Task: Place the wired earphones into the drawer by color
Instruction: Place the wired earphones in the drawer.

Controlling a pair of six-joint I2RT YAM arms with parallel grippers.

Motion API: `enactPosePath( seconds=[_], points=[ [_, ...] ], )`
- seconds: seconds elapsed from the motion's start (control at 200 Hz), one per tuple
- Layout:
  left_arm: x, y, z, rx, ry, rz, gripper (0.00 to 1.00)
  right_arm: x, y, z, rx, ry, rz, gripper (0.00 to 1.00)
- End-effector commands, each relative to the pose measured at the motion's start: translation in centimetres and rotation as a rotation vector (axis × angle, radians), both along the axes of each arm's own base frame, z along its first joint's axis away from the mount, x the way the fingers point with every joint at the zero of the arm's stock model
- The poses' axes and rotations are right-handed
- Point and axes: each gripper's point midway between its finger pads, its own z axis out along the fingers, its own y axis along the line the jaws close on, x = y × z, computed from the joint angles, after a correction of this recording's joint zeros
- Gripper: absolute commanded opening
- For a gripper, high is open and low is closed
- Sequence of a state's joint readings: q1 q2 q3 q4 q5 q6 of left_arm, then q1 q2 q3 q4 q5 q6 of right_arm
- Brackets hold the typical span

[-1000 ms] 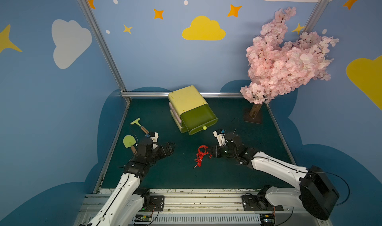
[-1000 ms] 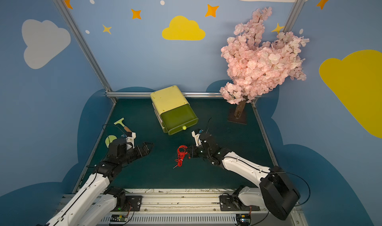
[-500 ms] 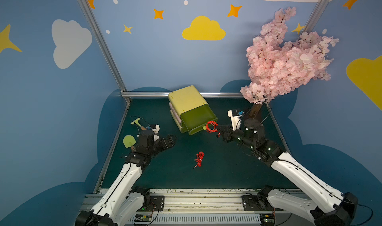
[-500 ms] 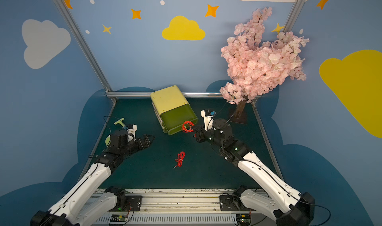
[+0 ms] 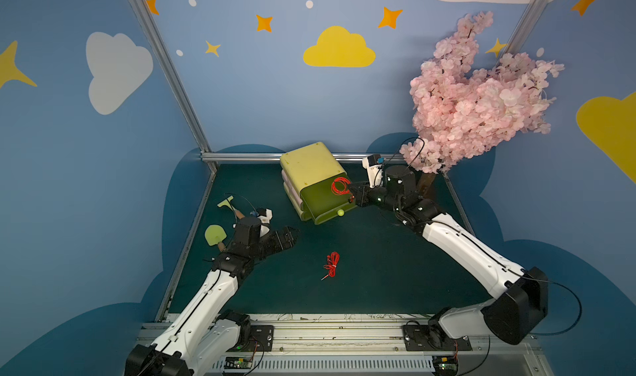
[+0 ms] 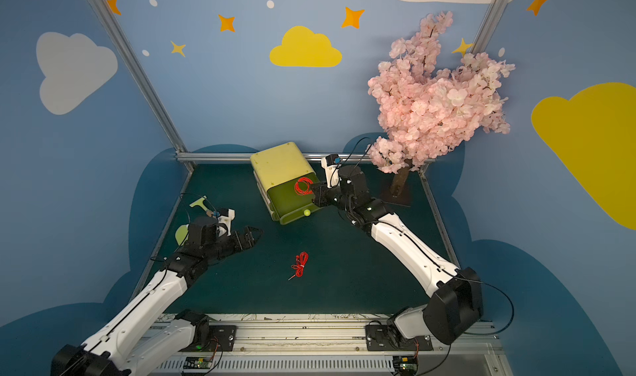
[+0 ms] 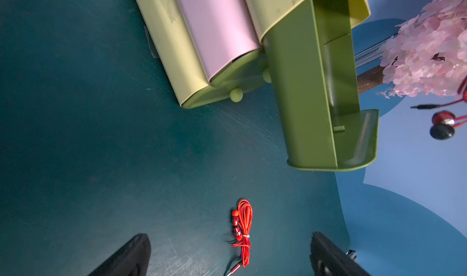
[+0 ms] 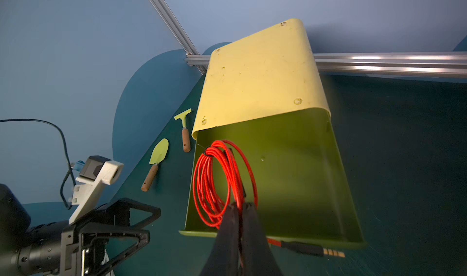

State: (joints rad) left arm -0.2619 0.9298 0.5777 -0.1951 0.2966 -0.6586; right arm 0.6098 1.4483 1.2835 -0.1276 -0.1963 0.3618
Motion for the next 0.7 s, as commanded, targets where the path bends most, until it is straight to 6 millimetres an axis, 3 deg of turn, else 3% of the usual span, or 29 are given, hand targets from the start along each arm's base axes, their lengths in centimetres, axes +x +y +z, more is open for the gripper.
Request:
enactPosePath(
  seconds=[0.0,0.335,0.561,0.696],
  points=[
    [-0.6,-0.8,-0.6,-0.004,0.008,-0.042,1.00,1.2,1.3,1.4,0.033,-0.047,0.031,0.07],
    [-2.3,-2.2,-2.3,-0.001,0.055,-0.089,1.00,3.4,4.0,-3.0,0.027,0.042,0.080,0.07],
    [-3.1,-2.7,-3.2,0.019,0.073,-0.105,1.00,3.9,4.4,-4.1,0.021,0.065,0.084,0.08],
    [-3.3,-3.0,-3.6,0.032,0.076,-0.106,1.00,4.1,4.5,-4.2,0.023,0.071,0.083,0.16]
  ],
)
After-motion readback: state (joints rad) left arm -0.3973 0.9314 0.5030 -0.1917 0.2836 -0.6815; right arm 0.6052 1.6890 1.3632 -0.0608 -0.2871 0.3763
